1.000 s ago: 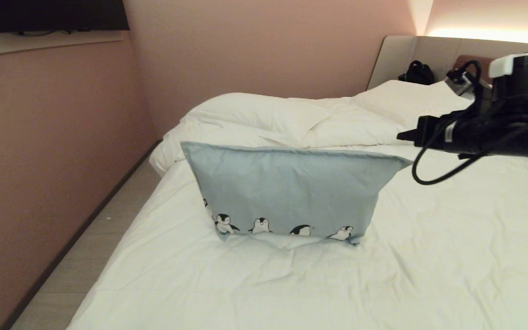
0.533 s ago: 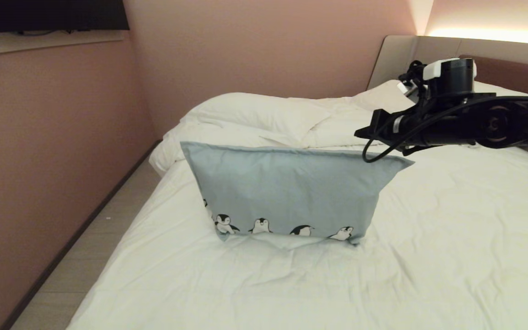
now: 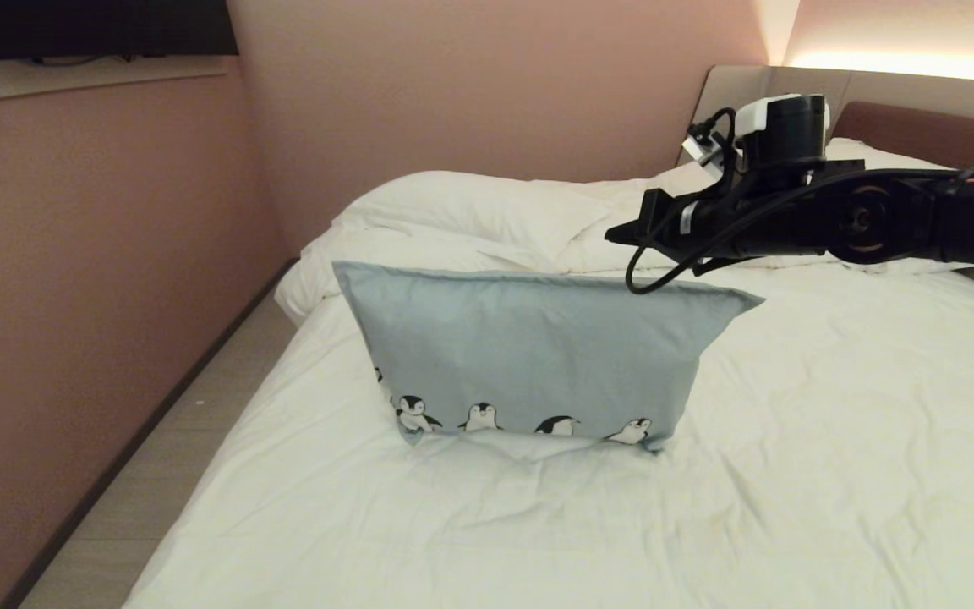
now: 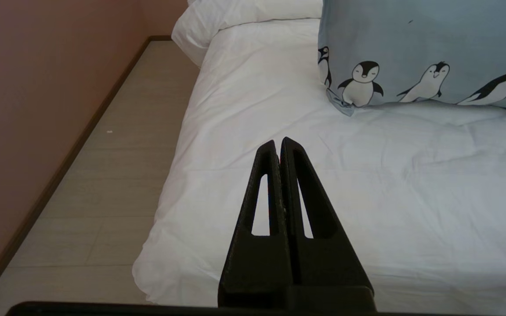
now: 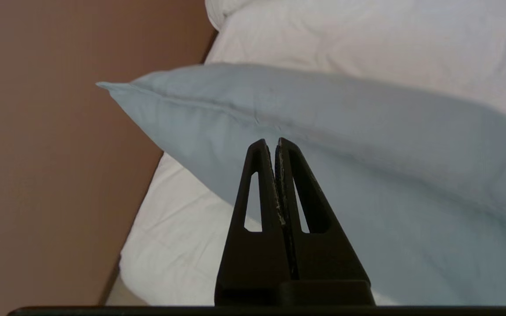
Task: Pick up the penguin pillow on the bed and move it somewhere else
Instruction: Pick up the pillow
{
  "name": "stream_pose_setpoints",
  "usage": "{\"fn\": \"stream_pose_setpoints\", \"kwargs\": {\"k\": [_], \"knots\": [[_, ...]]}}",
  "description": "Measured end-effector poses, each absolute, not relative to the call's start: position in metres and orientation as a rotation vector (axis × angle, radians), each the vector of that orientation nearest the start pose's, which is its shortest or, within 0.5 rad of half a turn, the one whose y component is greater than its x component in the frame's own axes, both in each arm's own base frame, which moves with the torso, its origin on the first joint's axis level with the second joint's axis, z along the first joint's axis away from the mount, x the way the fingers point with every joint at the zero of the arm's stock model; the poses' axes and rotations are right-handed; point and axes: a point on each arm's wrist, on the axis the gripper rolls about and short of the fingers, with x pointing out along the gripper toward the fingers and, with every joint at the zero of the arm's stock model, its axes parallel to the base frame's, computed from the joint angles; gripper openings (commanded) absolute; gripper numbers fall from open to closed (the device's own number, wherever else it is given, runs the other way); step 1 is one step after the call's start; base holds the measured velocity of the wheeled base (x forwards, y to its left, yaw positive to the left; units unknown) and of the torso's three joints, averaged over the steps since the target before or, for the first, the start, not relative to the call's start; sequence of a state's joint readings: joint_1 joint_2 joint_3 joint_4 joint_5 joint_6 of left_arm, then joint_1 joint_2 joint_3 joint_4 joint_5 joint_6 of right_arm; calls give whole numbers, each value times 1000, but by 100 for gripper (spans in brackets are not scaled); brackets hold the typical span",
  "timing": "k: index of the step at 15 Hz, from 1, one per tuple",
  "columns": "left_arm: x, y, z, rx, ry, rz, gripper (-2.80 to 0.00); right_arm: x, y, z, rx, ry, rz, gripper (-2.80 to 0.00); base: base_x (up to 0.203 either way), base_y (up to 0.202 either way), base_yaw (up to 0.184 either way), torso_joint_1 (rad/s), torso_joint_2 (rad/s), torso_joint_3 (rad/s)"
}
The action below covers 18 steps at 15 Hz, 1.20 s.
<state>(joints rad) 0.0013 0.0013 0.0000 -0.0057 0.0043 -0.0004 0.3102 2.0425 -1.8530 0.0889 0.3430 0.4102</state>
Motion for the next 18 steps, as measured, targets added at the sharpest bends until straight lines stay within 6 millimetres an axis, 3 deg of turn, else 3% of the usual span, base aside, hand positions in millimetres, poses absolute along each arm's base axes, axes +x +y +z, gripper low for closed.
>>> {"fn": "stream_pose_setpoints", "kwargs": {"k": [3,8,11,12,18], "knots": [[-23,0,76,0,-4,6,-280,403,143,282,316,384,598,-280,0,0,0,0,0,0],[-23,0,76,0,-3,6,-280,419,155,253,100,384,579,-280,0,0,0,0,0,0],[-23,0,76,0,-4,5,-280,424,157,247,-11,346,598,-280,0,0,0,0,0,0],[-23,0,76,0,-4,6,-280,424,159,247,-45,324,610,0,0,0,0,0,0,0],[-23,0,76,0,-4,6,-280,424,170,244,-229,253,665,0,0,0,0,0,0,0]]}}
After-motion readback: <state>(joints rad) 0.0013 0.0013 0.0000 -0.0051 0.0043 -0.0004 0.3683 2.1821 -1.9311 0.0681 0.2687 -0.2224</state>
